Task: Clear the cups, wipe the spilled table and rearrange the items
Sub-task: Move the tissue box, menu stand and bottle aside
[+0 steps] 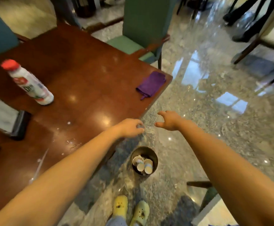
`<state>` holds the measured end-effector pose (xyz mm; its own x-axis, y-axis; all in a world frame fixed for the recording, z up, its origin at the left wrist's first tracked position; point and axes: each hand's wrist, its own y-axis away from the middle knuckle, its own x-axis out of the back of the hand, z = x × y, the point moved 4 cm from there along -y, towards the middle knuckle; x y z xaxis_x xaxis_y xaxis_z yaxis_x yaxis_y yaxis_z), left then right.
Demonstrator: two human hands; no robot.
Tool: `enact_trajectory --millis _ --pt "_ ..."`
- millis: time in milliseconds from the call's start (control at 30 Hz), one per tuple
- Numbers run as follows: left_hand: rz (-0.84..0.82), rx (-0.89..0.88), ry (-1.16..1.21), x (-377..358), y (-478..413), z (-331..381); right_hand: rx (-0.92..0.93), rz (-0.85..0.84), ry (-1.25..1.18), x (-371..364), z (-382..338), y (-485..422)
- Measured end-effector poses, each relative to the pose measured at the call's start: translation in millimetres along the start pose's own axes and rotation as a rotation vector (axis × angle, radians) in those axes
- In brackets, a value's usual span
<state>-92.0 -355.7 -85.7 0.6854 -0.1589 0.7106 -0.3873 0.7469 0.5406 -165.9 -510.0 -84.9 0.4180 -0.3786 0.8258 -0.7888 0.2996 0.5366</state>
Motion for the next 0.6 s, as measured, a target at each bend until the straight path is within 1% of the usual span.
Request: enact_trajectory --millis 67,133,267,400,600 --pt "0.112 0.038 -0.016 28 18 -11 0.06 0.063 -0.003 26 -20 2" --pt "0.228 0.114 -0.056 48 36 -29 0.111 0.116 -0.023 45 -44 1" --pt "0.422 0.266 -0.043 64 79 -74 0.244 0.213 0.045 59 -104 -8" --pt "0.493 0.395 -0.043 55 122 -125 0.429 0.288 0.095 48 -176 -18" --pt "0.568 0.611 0.021 32 192 -196 0.641 0.265 0.171 28 -275 -26"
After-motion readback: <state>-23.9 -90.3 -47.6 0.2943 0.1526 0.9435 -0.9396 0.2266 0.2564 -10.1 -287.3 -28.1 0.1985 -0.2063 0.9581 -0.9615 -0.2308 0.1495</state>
